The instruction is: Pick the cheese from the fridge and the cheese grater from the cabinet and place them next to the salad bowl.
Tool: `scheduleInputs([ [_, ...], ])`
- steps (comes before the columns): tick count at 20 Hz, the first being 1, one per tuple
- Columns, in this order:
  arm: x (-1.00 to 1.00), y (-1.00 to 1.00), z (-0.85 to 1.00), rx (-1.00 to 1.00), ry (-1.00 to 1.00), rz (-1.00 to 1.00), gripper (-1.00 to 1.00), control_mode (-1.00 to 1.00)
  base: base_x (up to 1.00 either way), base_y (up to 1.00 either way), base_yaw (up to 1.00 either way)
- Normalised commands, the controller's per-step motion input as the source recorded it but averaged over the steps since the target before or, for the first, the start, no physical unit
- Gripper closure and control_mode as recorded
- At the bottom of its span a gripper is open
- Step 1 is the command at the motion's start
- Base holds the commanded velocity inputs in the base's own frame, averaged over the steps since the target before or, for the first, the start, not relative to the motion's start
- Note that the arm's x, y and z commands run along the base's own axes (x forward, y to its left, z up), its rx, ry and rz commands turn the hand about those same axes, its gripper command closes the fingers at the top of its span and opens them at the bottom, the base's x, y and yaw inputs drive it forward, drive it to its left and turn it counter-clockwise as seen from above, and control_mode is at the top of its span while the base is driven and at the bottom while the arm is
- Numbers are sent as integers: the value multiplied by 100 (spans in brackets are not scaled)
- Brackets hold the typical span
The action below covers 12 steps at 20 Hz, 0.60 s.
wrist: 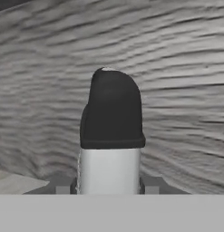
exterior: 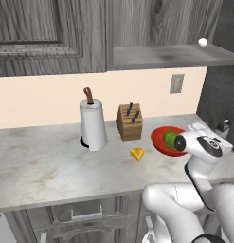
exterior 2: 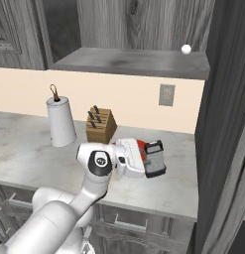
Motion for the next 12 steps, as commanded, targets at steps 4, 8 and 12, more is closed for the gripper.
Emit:
scheduleInputs([
  [4, 11, -6, -31, -1, 2, 1, 100, -100, 0, 0, 0],
  [8, 21, -4, -24, 0, 12, 6, 100, -100, 0, 0, 0],
  [12, 20, -3, -29, 0, 11, 8, 100, -100, 0, 0, 0],
])
